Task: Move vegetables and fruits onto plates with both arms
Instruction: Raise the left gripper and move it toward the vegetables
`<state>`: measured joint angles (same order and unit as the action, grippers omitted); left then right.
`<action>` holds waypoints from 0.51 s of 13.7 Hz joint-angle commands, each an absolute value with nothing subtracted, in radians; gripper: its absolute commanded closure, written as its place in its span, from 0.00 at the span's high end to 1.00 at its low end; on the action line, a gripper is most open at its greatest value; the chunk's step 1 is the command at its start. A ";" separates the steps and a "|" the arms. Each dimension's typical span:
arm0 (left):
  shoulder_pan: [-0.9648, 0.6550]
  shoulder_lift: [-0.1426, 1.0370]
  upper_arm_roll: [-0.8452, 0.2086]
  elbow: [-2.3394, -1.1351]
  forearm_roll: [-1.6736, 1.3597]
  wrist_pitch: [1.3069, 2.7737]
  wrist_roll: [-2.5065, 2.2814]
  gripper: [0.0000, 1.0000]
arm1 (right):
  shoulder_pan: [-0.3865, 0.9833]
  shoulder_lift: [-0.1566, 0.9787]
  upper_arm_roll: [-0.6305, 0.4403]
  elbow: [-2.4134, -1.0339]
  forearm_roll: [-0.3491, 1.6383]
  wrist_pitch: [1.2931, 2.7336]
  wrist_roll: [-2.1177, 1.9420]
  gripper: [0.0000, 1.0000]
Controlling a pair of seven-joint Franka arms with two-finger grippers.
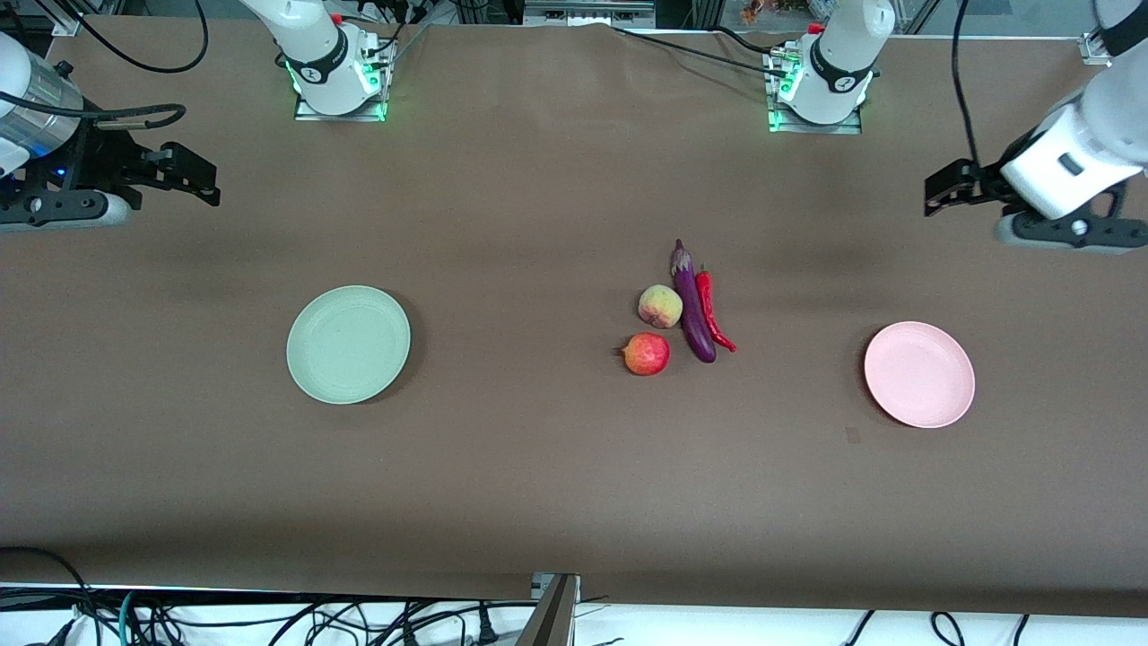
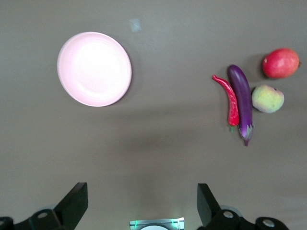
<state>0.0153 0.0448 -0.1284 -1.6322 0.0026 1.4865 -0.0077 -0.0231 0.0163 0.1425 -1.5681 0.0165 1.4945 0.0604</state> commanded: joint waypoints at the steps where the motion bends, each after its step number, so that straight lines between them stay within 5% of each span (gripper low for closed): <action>1: 0.011 0.147 -0.158 -1.608 -0.034 1.477 -0.015 1.00 | -0.020 0.011 0.147 -1.563 0.000 1.485 0.057 1.00; 7: -0.029 0.340 -0.170 -1.632 -0.158 1.644 -0.029 1.00 | -0.018 0.009 0.164 -1.568 0.005 1.496 0.058 1.00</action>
<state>0.0011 0.2910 -0.1671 -1.6407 -0.1361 1.5938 -0.0131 -0.0218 0.0162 0.1518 -1.5688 0.0165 1.4943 0.0604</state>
